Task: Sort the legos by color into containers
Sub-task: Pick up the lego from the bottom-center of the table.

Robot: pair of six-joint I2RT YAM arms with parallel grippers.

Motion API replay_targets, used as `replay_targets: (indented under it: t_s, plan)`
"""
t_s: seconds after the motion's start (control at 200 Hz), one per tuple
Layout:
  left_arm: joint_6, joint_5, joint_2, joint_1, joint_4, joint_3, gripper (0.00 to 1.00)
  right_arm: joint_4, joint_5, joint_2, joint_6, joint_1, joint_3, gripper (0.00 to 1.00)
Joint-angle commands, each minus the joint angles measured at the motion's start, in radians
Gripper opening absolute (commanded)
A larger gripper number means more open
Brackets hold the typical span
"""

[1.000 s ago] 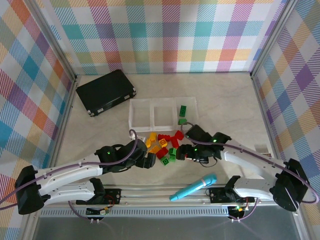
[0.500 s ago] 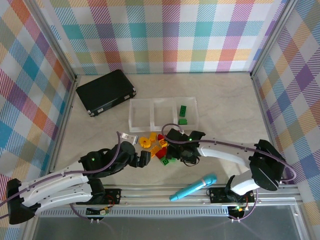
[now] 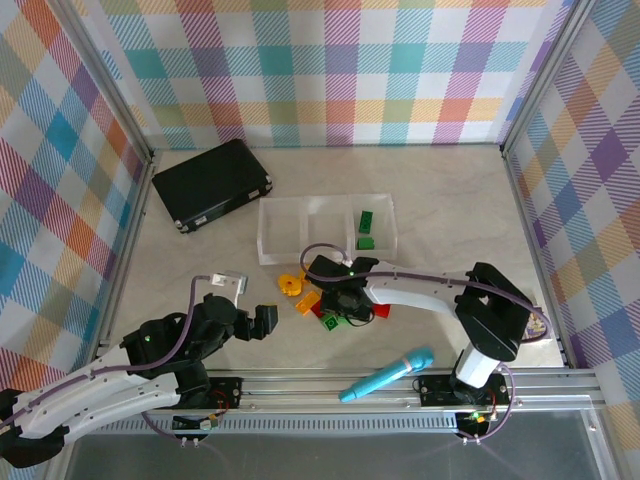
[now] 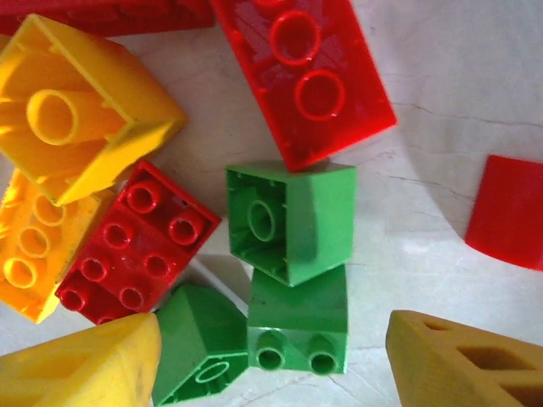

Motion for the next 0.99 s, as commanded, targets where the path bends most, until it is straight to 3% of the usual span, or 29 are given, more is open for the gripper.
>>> replay_targets:
  t_s: [0.0,0.27,0.99]
  plan:
    - [0.014,-0.028,-0.002,-0.004,-0.021,-0.016,1.0,-0.012,0.02,0.022,-0.006,0.009,0.024,0.62]
    - [0.019,-0.025,0.023,-0.004,-0.015,-0.016,1.0,-0.015,0.023,0.057,-0.006,0.011,0.023,0.46]
    - [0.015,-0.024,0.034,-0.004,-0.019,-0.013,1.0,-0.04,0.046,0.079,-0.025,0.01,-0.036,0.45]
